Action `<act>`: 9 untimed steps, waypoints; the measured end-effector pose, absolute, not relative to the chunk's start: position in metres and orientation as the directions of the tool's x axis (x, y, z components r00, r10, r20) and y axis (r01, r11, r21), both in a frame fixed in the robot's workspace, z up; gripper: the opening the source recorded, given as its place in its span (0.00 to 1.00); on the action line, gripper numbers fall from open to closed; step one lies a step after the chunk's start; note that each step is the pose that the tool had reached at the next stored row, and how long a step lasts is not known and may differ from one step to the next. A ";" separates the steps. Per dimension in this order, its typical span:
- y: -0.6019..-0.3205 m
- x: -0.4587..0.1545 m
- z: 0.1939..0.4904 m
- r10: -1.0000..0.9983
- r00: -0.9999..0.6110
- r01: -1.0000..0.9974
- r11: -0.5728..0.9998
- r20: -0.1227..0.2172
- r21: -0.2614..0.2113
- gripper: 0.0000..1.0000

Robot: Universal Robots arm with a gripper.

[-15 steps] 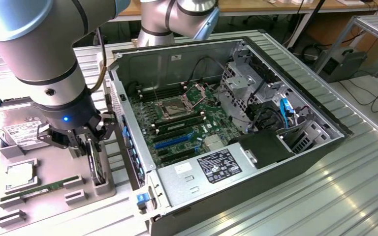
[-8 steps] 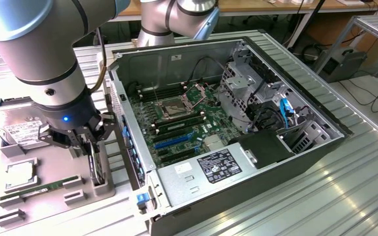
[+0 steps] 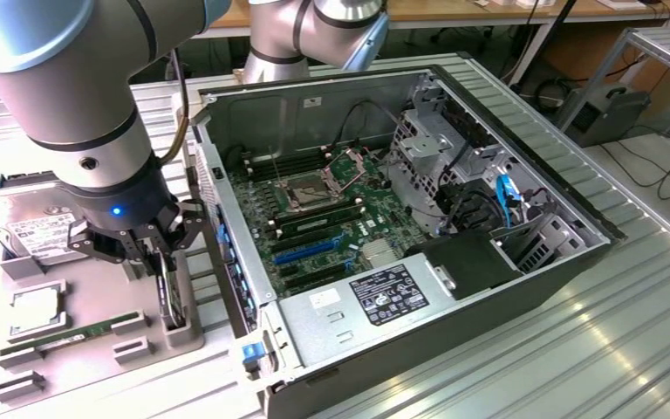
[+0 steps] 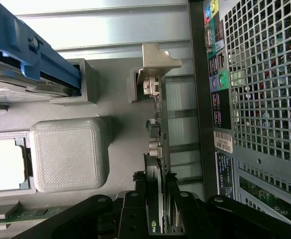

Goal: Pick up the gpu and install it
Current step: 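Pick up the gpu and move the gpu toward the slot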

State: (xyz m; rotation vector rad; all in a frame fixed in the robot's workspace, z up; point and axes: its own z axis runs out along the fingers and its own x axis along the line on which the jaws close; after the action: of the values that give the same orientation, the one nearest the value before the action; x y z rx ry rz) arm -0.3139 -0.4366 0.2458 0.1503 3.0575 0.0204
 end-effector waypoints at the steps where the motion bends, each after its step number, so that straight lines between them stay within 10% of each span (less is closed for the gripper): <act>1: -0.437 -0.314 0.246 0.098 -0.992 0.097 0.995 -0.080 0.017 0.27; 9: -0.437 -0.314 0.246 0.084 -0.993 0.082 0.996 -0.080 0.017 0.27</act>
State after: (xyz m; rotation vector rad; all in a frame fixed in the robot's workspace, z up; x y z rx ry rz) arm -0.3140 -0.4367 0.2458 0.1274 3.0586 0.0214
